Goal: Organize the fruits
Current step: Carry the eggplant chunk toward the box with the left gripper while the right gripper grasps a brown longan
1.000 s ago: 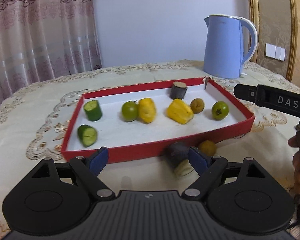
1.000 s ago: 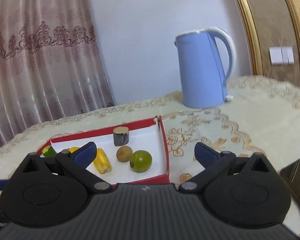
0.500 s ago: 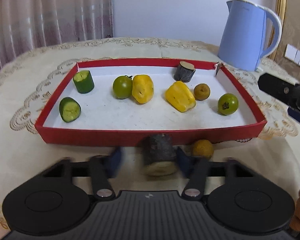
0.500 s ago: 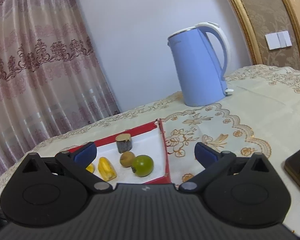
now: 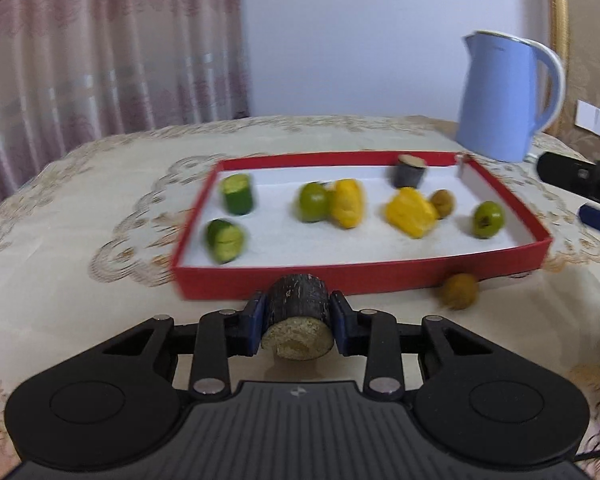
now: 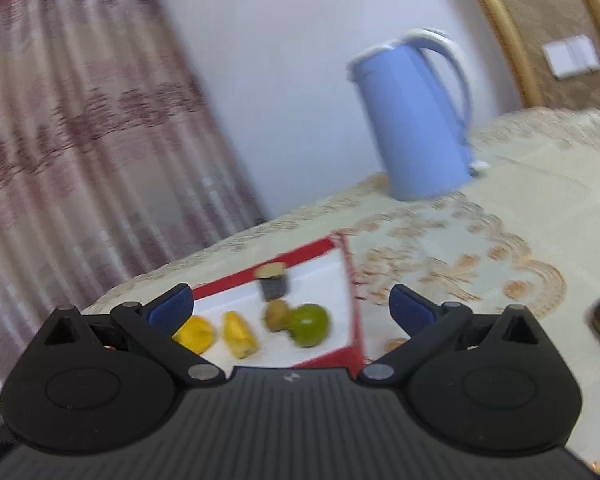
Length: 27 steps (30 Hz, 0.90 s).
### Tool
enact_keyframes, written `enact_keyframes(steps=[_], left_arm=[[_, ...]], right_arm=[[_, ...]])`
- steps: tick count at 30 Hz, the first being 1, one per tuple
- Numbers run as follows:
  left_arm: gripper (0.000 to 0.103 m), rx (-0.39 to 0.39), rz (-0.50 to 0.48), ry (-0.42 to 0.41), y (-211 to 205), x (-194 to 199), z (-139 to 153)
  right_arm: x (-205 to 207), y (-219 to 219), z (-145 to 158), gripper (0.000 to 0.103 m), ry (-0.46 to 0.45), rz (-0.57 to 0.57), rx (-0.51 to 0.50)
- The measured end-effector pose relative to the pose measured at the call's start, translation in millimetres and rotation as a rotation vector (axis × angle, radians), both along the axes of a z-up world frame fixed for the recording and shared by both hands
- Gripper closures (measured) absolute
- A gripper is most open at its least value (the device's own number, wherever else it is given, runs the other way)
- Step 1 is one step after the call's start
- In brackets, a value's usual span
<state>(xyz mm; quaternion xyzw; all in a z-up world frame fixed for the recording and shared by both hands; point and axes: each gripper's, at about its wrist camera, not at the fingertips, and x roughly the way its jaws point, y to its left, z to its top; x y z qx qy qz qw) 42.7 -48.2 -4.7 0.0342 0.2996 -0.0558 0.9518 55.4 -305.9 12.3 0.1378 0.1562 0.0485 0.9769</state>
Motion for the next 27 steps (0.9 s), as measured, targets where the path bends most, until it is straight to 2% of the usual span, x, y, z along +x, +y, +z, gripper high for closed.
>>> enact_keyframes(steps=[2,6,9,11,15,18,20,21,24,27], left_arm=[[0.070,-0.011,0.022,0.012,14.9,1.4,-0.5],[0.070,-0.010,0.040,-0.013,35.1,-0.7,-0.1],[0.070,-0.020,0.043,-0.025,40.7,0.3,1.6],[0.070,-0.043,0.028,-0.015,45.0,0.8,0.2],[0.070,-0.065,-0.014,-0.010,49.5,-1.4,-1.7],[0.069,-0.066,-0.030,-0.014,54.7,-2.0,-3.0],[0.065,-0.074,-0.033,-0.013,58.9,-1.6,-3.8],[0.060,-0.077,-0.040,-0.010,60.3,-1.4,-4.5],[0.040,-0.088,-0.059,0.016,64.5,1.0,-9.2],[0.036,-0.108,-0.083,0.056,68.4,3.6,-16.2]], right_arm=[[-2.2,17.9,4.1,0.000,-0.008,0.008,-0.117],[-9.2,59.5,6.4,0.000,0.067,-0.024,-0.367],[-14.8,88.8,2.5,0.000,0.137,0.005,-0.501],[-16.5,103.3,-0.8,0.003,0.161,0.040,-0.549],[-3.8,111.6,-4.7,0.030,0.234,0.090,-0.500],[7.0,115.2,-10.5,0.039,0.274,0.084,-0.481],[12.6,115.0,-13.9,0.049,0.299,0.079,-0.474],[13.5,114.5,-15.6,0.053,0.309,0.081,-0.468],[16.4,110.8,-19.5,0.053,0.325,0.078,-0.455],[16.6,110.6,-21.3,0.053,0.326,0.083,-0.450]])
